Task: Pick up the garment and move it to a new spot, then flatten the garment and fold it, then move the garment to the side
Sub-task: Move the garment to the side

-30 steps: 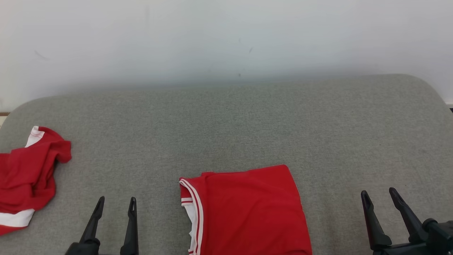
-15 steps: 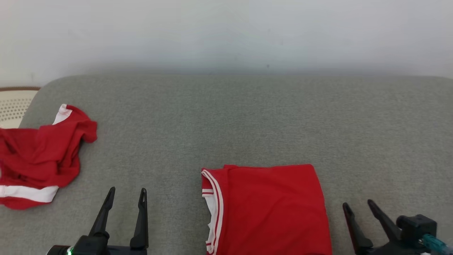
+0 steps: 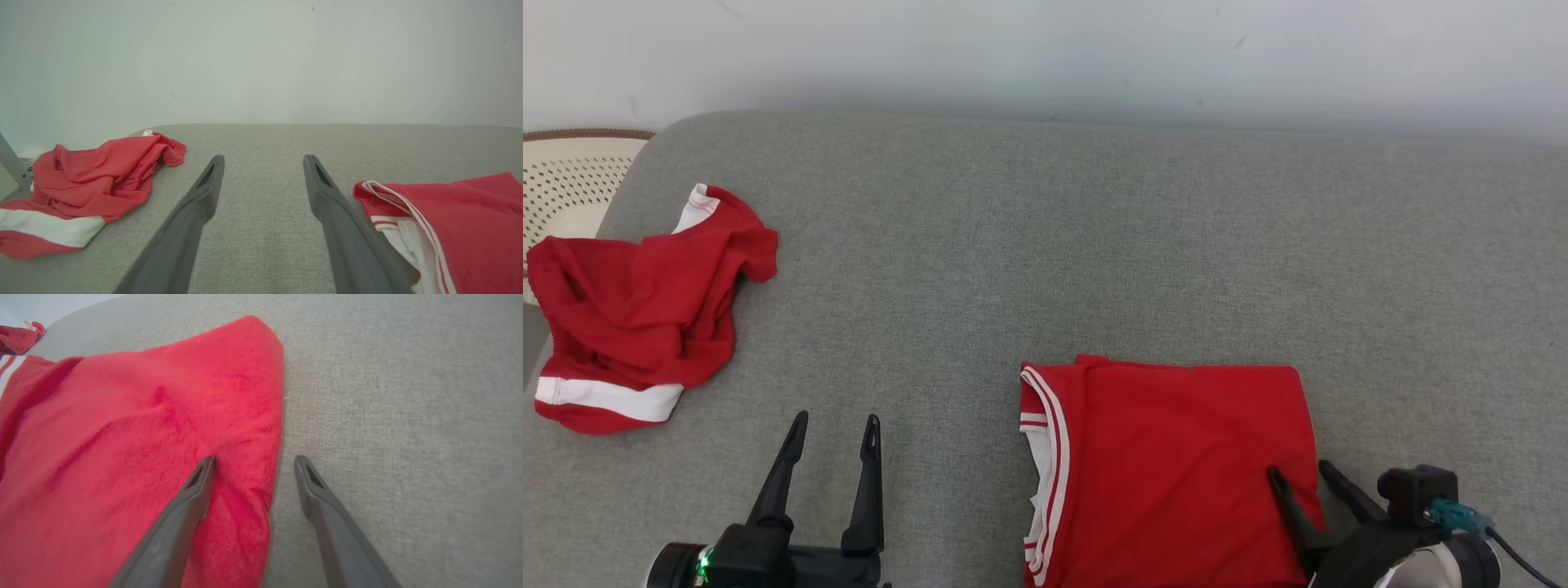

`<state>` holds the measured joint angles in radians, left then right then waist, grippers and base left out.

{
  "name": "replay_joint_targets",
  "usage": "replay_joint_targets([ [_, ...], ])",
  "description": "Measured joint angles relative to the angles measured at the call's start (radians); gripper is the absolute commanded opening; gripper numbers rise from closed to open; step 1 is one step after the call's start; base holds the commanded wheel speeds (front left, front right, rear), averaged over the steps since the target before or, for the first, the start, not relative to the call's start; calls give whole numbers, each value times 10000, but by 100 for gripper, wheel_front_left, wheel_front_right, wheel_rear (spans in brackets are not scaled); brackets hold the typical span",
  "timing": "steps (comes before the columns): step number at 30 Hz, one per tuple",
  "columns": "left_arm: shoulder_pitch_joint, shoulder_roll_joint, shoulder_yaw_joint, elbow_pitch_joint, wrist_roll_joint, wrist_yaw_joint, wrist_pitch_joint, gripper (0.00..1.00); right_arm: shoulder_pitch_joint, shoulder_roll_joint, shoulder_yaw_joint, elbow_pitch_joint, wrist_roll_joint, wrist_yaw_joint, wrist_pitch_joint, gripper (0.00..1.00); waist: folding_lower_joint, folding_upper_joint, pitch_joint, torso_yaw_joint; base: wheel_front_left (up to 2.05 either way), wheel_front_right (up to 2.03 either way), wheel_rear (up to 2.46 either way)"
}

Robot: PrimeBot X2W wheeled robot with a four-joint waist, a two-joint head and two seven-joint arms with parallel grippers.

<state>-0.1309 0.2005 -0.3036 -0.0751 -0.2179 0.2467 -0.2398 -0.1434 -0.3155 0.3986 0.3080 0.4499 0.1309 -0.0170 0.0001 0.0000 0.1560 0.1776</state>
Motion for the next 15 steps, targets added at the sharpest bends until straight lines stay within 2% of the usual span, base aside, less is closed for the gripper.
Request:
replay_joint_targets([
  [3,-85,-12,4,56,-4,-4,-42,100,-277,-69,316,174,278,0,96,100,0,0,75,23,0,0,0],
  [4,-114,-19,4,65,-6,-33,-69,100,-338,-96,370,226,359,0,127,41,0,0,89,18,0,0,0],
  [6,-132,-21,15,90,-15,-50,-79,100,-434,-169,441,247,418,0,111,0,0,0,112,-8,0,0,0],
  [10,-134,-21,42,109,-15,-38,-94,100,-476,-301,483,59,226,4,-50,0,0,1,136,-82,0,0,0],
  [15,-127,-27,96,67,-21,15,-123,100,-504,-719,119,-1049,-660,4,-362,0,1,1,175,-363,0,0,0],
])
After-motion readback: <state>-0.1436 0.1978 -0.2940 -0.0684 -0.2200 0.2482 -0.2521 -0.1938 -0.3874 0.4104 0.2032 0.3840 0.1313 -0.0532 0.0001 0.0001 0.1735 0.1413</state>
